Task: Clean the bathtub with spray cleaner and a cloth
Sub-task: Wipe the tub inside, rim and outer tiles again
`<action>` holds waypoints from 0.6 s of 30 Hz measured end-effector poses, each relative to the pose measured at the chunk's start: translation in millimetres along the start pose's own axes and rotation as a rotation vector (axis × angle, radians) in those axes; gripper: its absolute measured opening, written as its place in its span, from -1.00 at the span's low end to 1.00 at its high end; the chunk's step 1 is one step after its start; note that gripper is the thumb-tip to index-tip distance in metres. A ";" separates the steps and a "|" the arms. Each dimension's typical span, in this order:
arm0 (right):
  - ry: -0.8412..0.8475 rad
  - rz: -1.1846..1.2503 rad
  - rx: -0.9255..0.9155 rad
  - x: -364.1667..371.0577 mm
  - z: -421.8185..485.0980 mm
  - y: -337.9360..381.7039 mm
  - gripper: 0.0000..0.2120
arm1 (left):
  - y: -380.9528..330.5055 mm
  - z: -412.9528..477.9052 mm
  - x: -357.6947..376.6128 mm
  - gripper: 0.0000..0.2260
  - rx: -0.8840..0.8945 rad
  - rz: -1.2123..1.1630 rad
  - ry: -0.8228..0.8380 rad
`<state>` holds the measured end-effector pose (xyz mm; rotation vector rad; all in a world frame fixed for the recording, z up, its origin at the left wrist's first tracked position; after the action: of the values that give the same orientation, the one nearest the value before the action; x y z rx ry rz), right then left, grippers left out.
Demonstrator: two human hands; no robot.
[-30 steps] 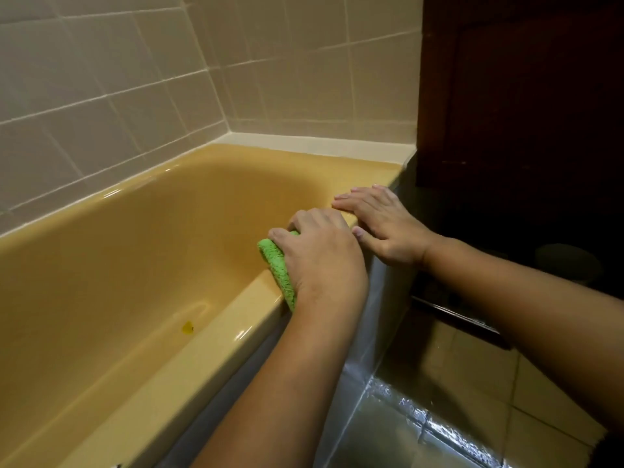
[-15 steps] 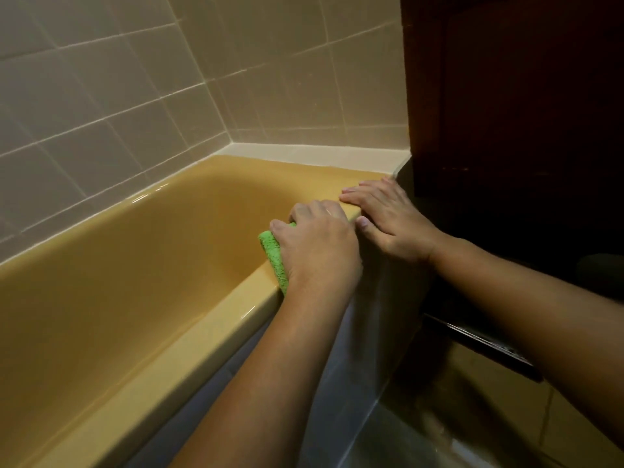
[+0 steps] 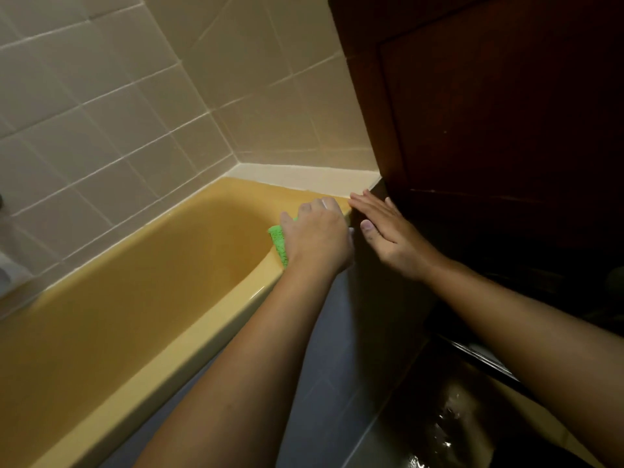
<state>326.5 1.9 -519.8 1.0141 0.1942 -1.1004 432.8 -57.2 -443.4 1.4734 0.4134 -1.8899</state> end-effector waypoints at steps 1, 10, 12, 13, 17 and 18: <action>-0.011 0.055 0.026 -2.7 -3.2 0.6 -0.45 | -5.2 6.3 1.1 -0.51 -0.001 -0.009 0.004; -0.113 0.550 0.360 -0.7 -26.6 -20.5 -0.51 | -47.4 52.2 8.6 -0.50 0.009 0.014 0.053; -0.159 0.652 0.420 1.7 -28.3 -20.0 -0.57 | -51.7 57.3 8.0 -0.54 0.048 0.000 0.037; -0.185 0.728 0.446 2.8 -28.9 -17.4 -0.58 | -52.0 57.8 6.2 -0.58 0.084 -0.028 0.016; -0.228 0.891 0.484 3.3 -27.6 -5.7 -0.64 | -42.1 51.3 -3.4 -0.62 0.209 -0.321 -0.029; -0.223 0.878 0.473 2.4 -26.1 -3.4 -0.65 | -35.6 47.0 -6.1 -0.60 0.207 -0.413 -0.042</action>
<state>333.6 19.8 -537.8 1.2019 -0.6715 -0.4336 375.3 -59.5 -429.2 1.5677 0.5492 -2.3441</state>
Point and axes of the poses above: each hand's wrist, its own z-axis towards the middle knuckle, its own x-axis out of the palm, y = z × x, the point moved 5 cm from there along z, towards the middle knuckle, and after that the axes turned 9 degrees about -z, right-handed, at the moved point
